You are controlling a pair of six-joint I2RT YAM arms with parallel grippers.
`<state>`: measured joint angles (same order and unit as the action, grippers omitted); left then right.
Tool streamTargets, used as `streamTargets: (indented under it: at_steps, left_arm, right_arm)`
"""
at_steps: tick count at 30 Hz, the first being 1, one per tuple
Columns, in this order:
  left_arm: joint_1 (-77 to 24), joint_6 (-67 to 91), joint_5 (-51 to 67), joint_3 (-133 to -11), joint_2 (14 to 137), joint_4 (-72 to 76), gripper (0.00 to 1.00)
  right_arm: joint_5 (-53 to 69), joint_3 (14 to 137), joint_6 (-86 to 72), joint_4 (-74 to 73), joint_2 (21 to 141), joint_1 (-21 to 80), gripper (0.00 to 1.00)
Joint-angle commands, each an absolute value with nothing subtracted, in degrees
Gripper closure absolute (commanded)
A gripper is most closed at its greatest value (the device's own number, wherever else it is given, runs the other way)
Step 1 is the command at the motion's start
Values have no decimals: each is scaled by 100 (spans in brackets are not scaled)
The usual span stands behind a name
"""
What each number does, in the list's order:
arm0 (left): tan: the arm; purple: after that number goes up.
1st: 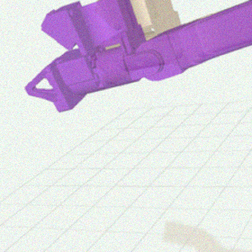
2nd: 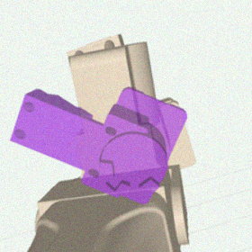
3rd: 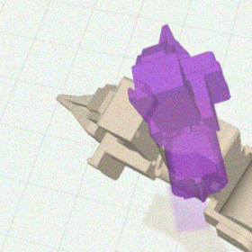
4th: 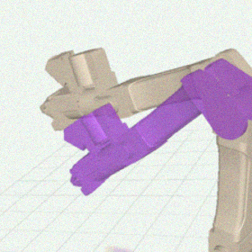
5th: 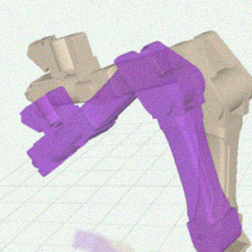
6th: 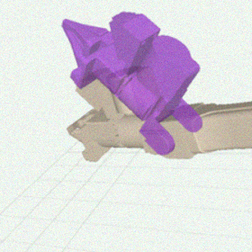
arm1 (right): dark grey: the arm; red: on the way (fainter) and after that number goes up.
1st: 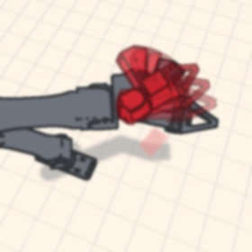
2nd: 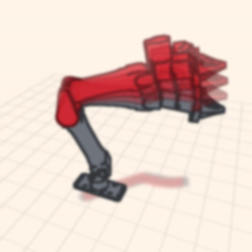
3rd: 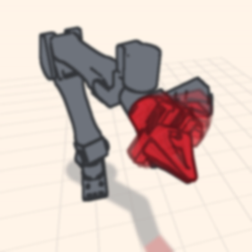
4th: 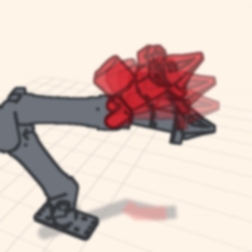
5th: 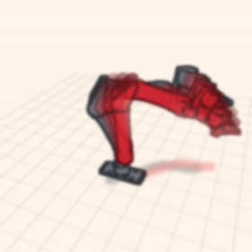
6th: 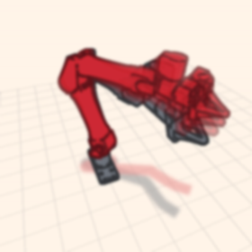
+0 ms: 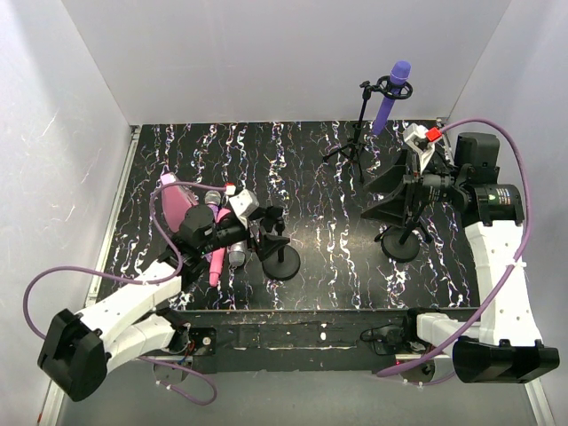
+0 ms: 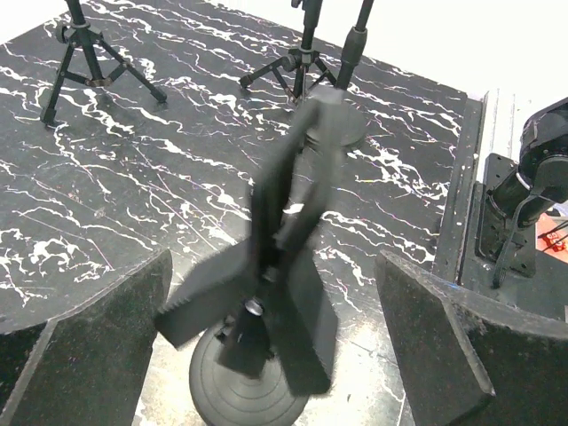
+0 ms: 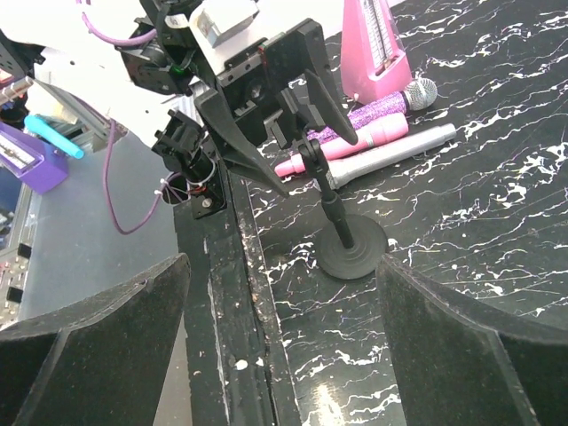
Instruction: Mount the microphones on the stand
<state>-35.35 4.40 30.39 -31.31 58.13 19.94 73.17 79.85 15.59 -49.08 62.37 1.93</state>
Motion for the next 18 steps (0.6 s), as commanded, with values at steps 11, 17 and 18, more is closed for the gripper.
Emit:
streamTargets:
  at_steps: [11, 17, 18]
  left_arm:
    - [-3516, 624, 2672, -3058, 4966, 625, 2]
    - [-3516, 729, 2488, -3120, 4536, 132, 2]
    - [-3516, 764, 2435, -3120, 4457, 71, 2]
  right_arm:
    - [7032, 8271, 1855, -5177, 6275, 632, 8]
    - [7014, 8297, 1635, -5229, 6354, 1063, 8]
    - [6988, 8314, 1617, -5264, 6372, 1142, 8]
